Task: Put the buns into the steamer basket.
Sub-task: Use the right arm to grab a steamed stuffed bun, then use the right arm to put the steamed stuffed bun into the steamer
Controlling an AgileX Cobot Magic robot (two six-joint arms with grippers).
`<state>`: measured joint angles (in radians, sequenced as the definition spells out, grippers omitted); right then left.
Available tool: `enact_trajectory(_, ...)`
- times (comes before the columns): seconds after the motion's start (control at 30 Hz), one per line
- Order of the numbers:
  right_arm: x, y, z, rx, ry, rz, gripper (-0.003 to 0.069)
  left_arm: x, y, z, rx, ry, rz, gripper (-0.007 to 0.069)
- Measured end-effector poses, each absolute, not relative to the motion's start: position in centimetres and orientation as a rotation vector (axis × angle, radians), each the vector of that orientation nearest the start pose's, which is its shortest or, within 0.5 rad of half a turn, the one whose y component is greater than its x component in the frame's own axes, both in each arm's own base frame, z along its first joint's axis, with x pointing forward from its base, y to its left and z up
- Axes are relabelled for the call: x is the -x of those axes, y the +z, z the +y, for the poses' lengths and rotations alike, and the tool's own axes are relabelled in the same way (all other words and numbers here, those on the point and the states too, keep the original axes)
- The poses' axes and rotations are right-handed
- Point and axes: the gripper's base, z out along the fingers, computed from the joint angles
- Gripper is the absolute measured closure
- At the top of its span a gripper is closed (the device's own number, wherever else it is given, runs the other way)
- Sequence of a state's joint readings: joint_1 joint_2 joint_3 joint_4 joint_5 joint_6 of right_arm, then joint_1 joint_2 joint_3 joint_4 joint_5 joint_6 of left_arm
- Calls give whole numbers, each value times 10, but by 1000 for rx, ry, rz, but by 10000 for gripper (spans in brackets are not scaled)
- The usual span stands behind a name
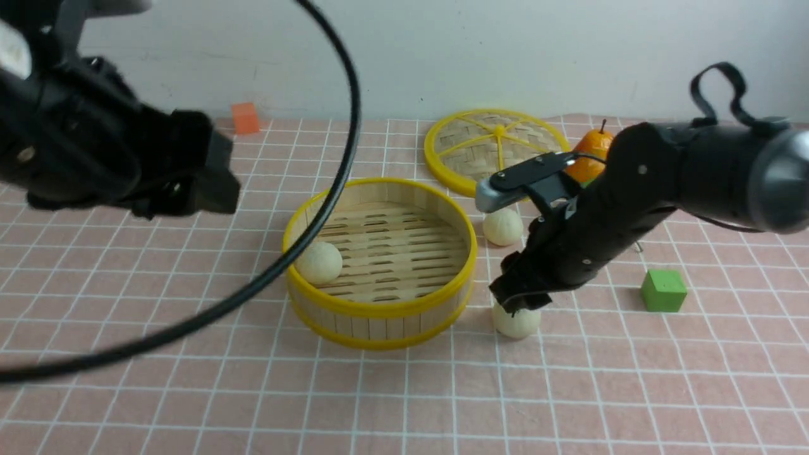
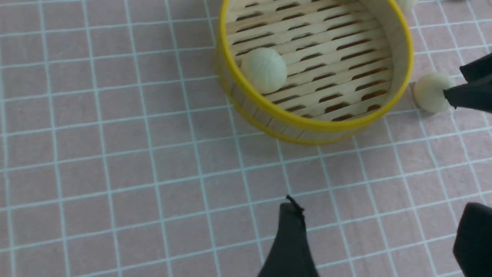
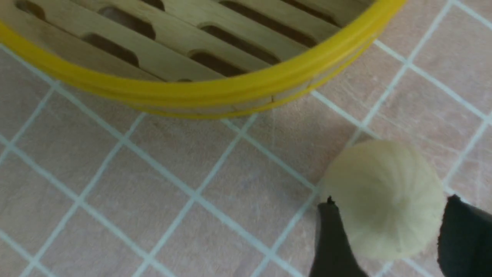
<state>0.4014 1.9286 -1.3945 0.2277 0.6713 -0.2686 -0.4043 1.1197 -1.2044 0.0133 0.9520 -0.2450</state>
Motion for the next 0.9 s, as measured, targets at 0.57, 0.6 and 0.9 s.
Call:
enact_trajectory(0.57, -385, 242, 189, 973, 53, 2511, 643, -67, 315, 2, 134, -93, 2156, 199)
enact_trajectory(0.6, -387, 257, 200, 995, 47, 2436, 643, -65, 303, 4, 146, -91, 2158, 207)
enact_trajectory(0.9, -389, 277, 276, 1147, 85, 2174, 643, -69, 278, -2, 186, -187, 2110, 288)
